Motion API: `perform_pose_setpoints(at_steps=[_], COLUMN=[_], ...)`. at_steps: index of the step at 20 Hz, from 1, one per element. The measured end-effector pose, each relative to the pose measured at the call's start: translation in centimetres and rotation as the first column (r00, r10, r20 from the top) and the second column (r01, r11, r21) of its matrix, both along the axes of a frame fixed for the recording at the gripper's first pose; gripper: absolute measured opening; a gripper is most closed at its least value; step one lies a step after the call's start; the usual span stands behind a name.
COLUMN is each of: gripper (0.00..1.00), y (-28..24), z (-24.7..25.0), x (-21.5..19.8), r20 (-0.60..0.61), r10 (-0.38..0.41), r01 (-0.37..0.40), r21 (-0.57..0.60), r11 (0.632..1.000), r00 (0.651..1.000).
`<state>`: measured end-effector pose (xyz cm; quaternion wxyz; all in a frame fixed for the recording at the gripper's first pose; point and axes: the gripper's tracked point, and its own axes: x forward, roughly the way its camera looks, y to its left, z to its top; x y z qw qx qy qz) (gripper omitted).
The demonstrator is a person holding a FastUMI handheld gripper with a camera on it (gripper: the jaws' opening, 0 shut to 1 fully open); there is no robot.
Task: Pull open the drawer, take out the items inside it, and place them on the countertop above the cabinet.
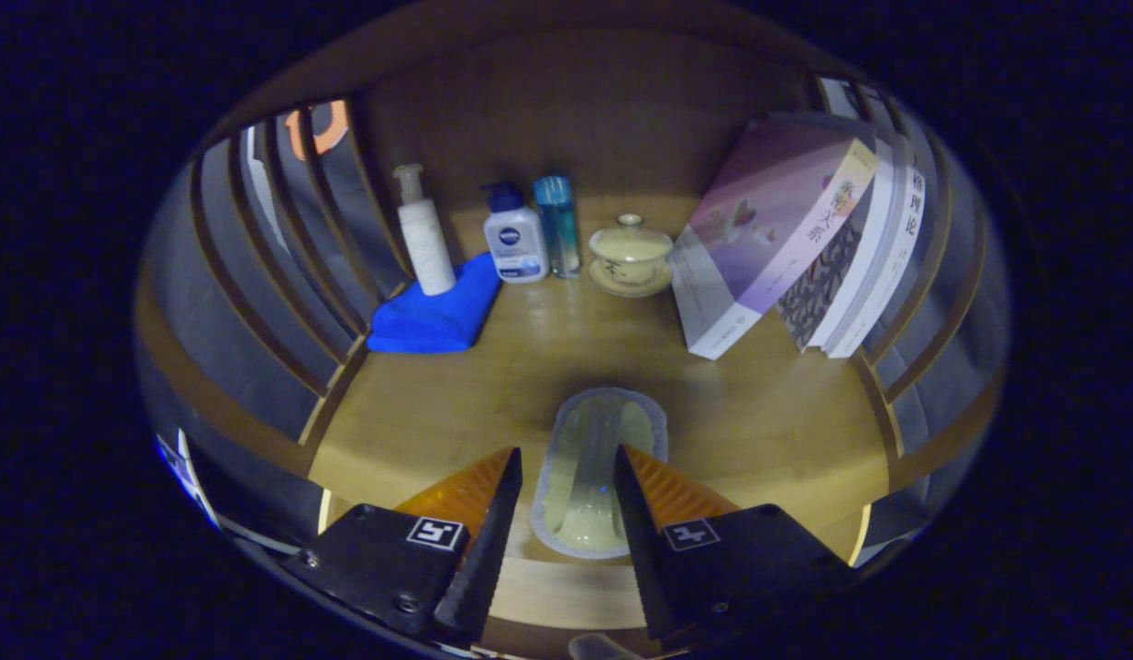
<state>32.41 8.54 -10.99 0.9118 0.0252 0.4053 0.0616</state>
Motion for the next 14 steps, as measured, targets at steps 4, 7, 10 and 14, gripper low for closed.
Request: perform_pose_setpoints(at_steps=[4,7,10,14], gripper=[0.65,0.86,0.99,0.99], y=[0.3,-0.3,0.4,2.7], z=[3.8,6.3,7.3,9.2], x=[-0.7,-2.3,-4.6,-8.1], r20=[0.216,0.325,0.394,0.498], r10=[-0.019,-0.054,-0.045,-0.001], r01=[0.02,0.052,0.029,-0.036], r21=[0.0,0.016,0.047,0.065], r11=[1.0,0.999,0.998,0.997], r00=[0.976,0.944,0.918,0.867])
